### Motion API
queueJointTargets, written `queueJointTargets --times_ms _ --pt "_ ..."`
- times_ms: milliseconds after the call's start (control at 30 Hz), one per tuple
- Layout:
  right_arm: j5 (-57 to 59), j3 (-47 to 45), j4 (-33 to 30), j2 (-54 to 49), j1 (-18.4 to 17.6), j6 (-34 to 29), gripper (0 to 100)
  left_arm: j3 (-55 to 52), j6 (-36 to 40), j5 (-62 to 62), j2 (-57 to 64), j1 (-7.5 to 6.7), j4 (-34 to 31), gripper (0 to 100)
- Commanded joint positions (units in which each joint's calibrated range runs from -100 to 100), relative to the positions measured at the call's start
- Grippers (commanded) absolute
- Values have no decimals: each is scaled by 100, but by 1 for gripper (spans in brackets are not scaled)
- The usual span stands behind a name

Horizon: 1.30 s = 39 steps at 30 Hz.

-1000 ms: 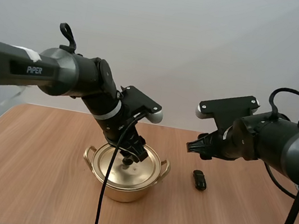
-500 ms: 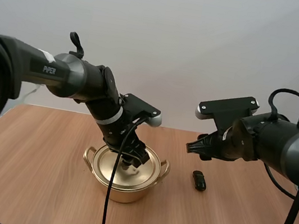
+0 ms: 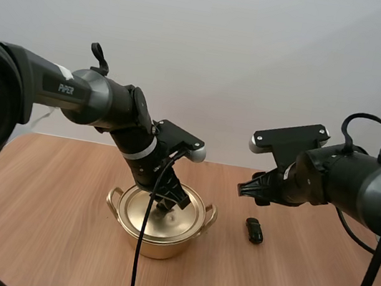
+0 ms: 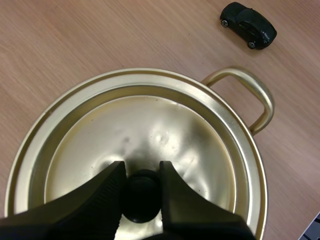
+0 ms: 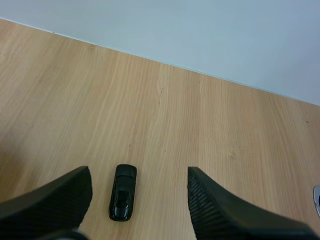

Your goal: Open the pot, put the car inside, and close it

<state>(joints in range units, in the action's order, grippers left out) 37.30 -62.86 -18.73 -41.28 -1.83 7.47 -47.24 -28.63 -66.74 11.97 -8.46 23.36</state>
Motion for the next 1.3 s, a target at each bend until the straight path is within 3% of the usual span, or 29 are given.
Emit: queueJointTargets --times_ms 0,400,867,1067,1133,1167,1200,1267 --pt "-5 5 6 267 -1 42 87 2 -2 -5 9 0 -6 0" --pt "-40 433 151 2351 -1 68 87 345 211 -88 640 7 -149 0" --pt "-323 692 105 3380 -1 68 87 1537 360 -72 2077 7 -179 0" --pt "-379 692 116 3586 -1 68 82 2085 407 -72 2392 7 -179 0" --pt "-379 692 116 3674 -1 68 77 2261 466 -110 2441 7 -205 0" --pt "-379 692 116 3684 -1 68 70 2347 466 -148 2466 7 -217 0" --pt "-392 692 130 3684 -1 68 61 2428 466 -222 2466 7 -231 0" --pt "-433 692 152 3684 -1 68 33 2550 475 -283 2466 7 -231 0"
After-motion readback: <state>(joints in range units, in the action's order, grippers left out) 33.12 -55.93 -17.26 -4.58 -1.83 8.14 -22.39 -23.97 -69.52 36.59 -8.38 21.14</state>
